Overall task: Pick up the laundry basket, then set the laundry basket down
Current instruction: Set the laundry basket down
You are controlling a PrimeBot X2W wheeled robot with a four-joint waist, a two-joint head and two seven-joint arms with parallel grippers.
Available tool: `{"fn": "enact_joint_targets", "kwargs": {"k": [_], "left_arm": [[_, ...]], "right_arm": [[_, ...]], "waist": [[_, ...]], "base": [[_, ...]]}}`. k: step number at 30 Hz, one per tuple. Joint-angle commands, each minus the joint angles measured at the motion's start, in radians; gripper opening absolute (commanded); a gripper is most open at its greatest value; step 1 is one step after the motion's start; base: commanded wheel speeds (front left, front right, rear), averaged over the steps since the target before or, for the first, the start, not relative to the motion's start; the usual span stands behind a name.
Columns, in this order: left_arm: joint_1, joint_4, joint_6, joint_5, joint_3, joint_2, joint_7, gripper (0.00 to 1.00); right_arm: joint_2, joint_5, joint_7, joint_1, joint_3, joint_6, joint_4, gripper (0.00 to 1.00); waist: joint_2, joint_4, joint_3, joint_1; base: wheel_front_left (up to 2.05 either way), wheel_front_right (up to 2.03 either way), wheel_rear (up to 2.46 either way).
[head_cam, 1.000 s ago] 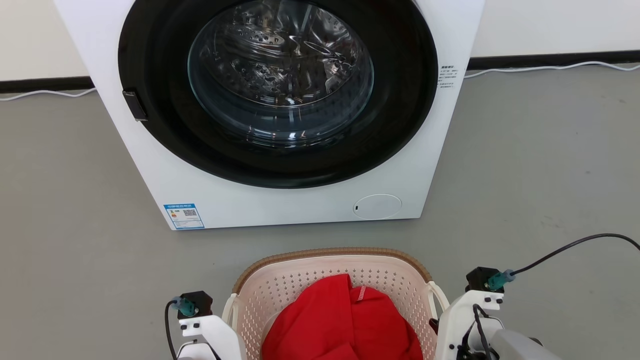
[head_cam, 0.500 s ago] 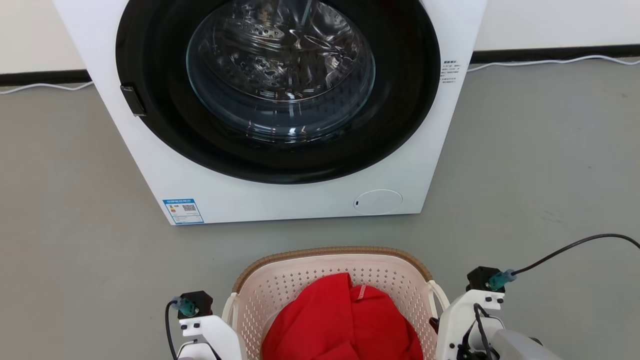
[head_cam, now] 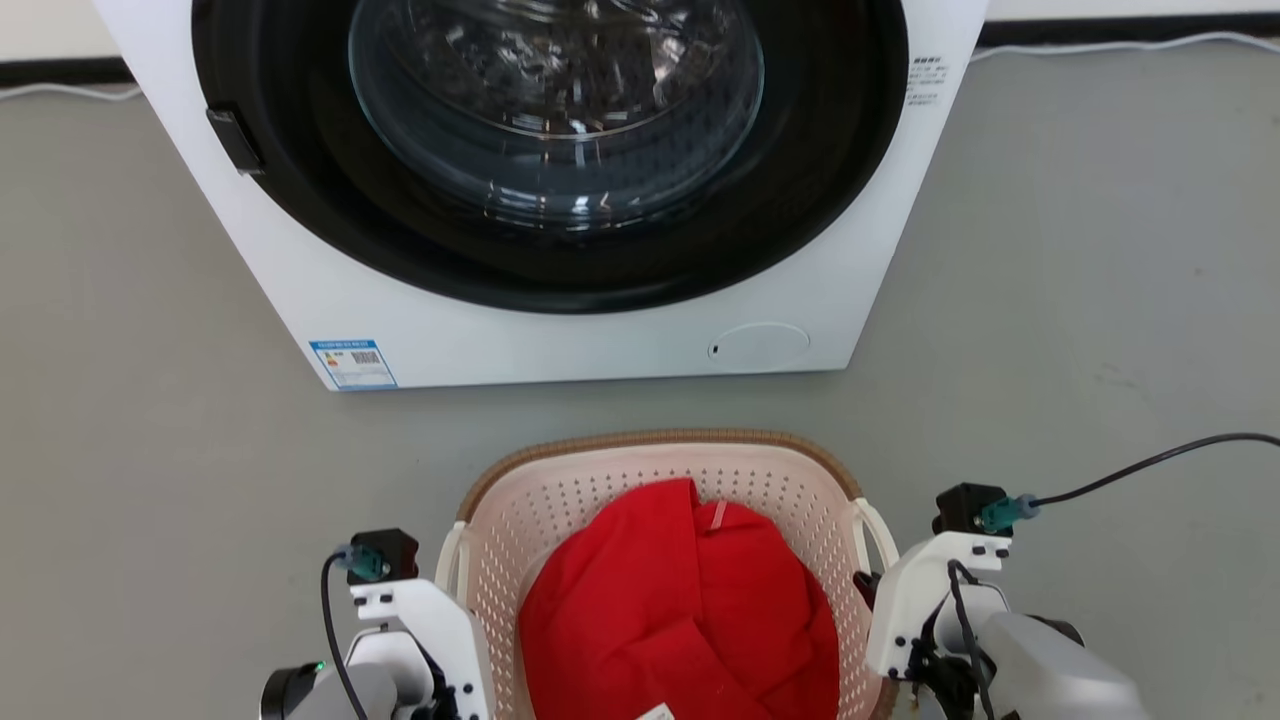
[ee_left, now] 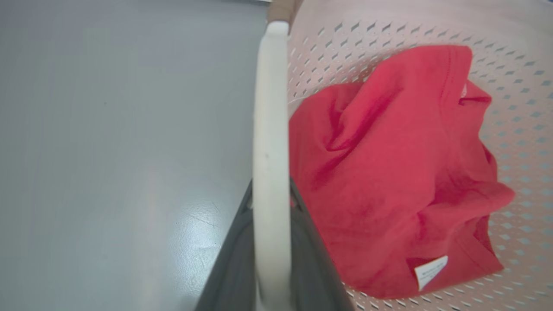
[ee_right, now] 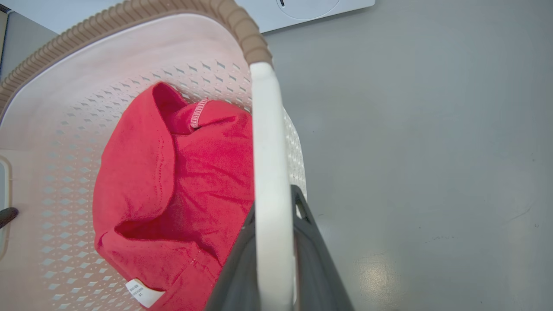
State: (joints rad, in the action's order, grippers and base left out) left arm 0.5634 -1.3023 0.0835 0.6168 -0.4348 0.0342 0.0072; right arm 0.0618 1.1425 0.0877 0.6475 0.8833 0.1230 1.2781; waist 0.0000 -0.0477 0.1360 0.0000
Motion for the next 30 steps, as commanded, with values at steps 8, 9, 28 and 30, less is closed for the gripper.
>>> {"fn": "enact_joint_targets", "kwargs": {"k": [8, 9, 28, 30], "left_arm": [[0.103, 0.014, -0.004, 0.002, 0.009, 0.035, -0.022, 0.00], [0.114, 0.014, -0.004, 0.002, 0.008, 0.036, -0.023, 0.00], [0.312, 0.017, -0.012, -0.014, -0.015, 0.059, -0.079, 0.00], [0.330, 0.016, -0.013, -0.014, -0.017, 0.061, -0.086, 0.00]], "right_arm": [[0.009, 0.017, -0.047, 0.076, 0.006, 0.008, -0.029, 0.00], [0.010, 0.020, -0.050, 0.084, 0.003, 0.008, -0.031, 0.00], [0.039, 0.022, -0.137, 0.240, 0.008, 0.008, -0.060, 0.00], [0.042, 0.019, -0.145, 0.255, 0.014, 0.008, -0.062, 0.00]], "waist": [[0.0000, 0.007, 0.097, 0.0000], [0.0000, 0.008, 0.110, 0.0000], [0.0000, 0.028, 0.376, 0.0000], [0.0000, 0.029, 0.402, 0.0000]], "base": [[0.00, 0.00, 0.00], [0.00, 0.00, 0.00], [0.00, 0.00, 0.00], [0.00, 0.00, 0.00]]}}
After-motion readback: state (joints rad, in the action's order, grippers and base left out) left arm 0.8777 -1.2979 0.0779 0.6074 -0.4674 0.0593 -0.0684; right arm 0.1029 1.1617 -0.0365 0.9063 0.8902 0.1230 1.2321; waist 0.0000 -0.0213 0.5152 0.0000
